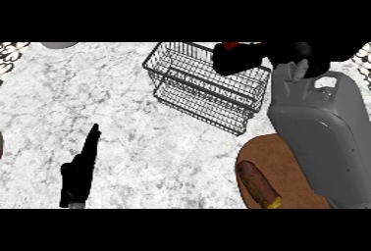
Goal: Pick the can from the cutting board and place it in the tiered basket
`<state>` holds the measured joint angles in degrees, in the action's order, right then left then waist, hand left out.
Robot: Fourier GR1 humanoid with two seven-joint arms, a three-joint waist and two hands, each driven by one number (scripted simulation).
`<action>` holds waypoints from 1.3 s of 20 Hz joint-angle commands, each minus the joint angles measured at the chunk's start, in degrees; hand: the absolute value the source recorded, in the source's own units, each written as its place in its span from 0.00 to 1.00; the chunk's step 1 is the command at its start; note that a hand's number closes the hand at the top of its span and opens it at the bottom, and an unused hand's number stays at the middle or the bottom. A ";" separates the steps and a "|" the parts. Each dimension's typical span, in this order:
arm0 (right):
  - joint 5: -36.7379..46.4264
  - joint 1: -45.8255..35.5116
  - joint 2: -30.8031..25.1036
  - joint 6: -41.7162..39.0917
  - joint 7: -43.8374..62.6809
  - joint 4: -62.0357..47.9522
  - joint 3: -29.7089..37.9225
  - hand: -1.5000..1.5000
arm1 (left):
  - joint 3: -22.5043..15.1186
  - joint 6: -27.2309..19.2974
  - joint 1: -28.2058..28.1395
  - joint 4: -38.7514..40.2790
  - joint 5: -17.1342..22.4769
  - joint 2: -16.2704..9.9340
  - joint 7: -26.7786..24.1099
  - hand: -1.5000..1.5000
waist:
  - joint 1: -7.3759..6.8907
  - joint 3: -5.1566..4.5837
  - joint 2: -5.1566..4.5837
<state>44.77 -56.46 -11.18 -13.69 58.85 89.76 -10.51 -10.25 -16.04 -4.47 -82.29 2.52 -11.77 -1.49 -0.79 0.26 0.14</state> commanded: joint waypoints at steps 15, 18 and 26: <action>-8.09 3.42 11.10 28.11 -9.43 -17.63 8.78 0.00 | 1.09 1.28 0.15 1.88 0.16 1.26 2.58 0.50 | -0.52 -0.24 -0.37; -10.51 0.65 11.14 33.14 -13.15 -18.70 12.33 0.00 | 0.47 -0.16 1.15 -1.48 -1.49 0.74 6.45 0.50 | -0.65 -0.20 -0.37; -6.66 7.24 5.97 41.24 -13.81 -6.28 16.06 0.00 | -0.20 -0.77 -1.65 1.07 -2.29 3.02 2.99 0.50 | 1.77 -0.23 0.18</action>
<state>36.58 -52.45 -2.33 24.26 44.86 78.01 3.02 -8.96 -15.61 -4.16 -82.72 1.39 -10.44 1.08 -0.04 0.32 0.28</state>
